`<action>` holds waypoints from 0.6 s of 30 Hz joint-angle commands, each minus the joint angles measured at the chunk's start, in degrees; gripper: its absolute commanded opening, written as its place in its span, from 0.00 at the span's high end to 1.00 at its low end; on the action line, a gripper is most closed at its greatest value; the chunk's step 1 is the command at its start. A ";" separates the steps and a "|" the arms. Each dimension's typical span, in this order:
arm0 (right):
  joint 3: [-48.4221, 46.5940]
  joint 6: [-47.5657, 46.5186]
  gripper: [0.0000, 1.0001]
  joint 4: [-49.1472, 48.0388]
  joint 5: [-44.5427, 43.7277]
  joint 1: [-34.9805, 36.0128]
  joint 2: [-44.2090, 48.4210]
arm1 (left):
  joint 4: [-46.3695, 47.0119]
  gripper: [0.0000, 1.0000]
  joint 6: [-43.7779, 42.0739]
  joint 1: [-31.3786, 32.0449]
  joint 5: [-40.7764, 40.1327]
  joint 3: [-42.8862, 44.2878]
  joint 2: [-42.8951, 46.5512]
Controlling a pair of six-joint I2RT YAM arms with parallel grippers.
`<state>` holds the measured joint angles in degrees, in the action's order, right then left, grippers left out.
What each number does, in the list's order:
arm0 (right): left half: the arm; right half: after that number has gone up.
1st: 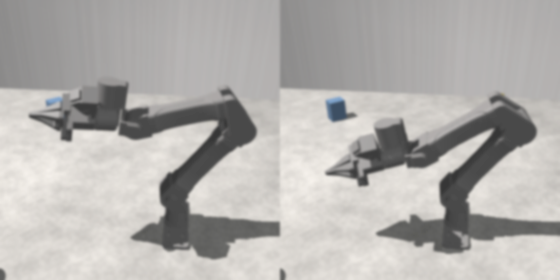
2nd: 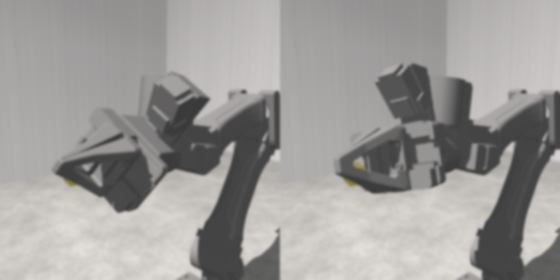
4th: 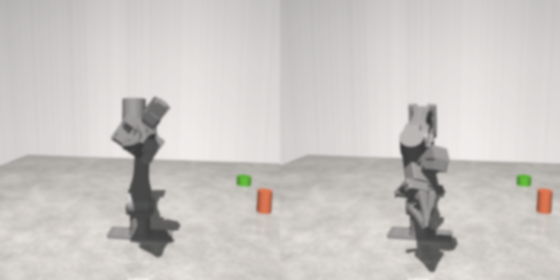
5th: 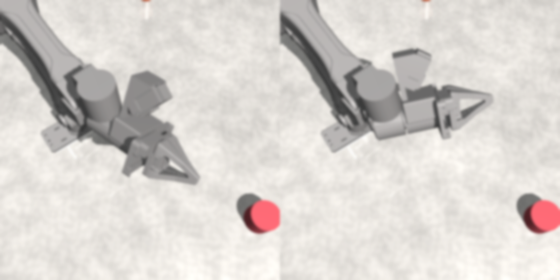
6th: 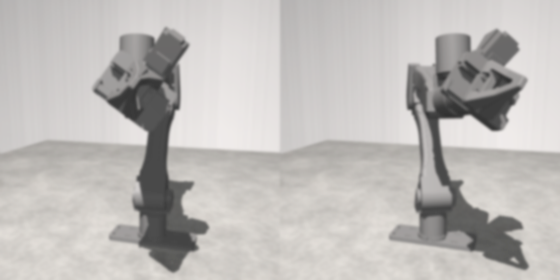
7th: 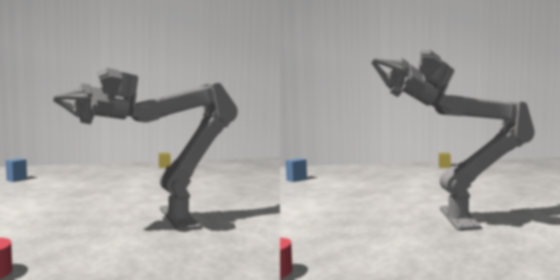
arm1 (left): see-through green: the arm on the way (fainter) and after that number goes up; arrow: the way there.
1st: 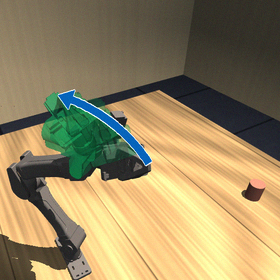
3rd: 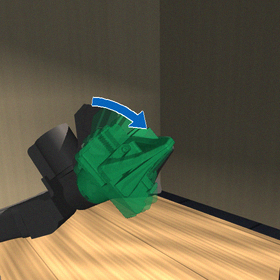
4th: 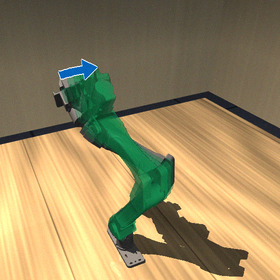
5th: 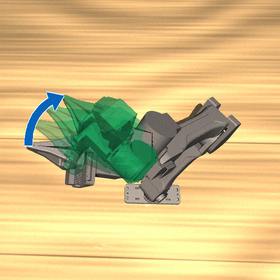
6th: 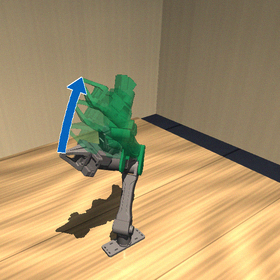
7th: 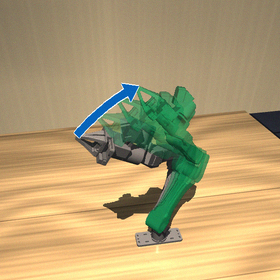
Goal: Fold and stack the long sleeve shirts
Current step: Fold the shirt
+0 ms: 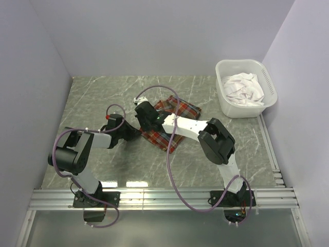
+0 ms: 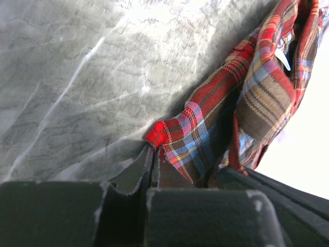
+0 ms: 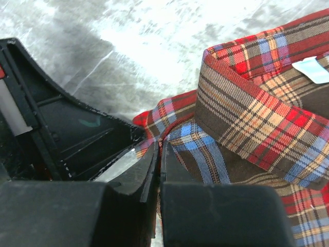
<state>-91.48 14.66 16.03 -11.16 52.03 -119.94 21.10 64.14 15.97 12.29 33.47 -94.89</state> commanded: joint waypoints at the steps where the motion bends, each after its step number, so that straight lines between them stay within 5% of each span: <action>1: 0.95 1.43 1.00 -3.02 3.16 1.23 3.40 | -4.32 0.99 -2.09 0.38 -1.92 -0.51 1.02; 14: 1.05 2.66 0.95 -5.14 6.32 1.93 -0.29 | -5.54 1.00 -1.74 0.82 -2.80 -0.60 1.55; 18: 0.34 2.31 0.65 -3.99 5.28 1.59 1.54 | -9.13 0.97 -1.30 0.82 -4.64 -1.04 5.31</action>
<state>-89.12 16.71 12.93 -5.69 53.34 -120.29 17.89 64.16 16.45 10.61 33.43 -92.99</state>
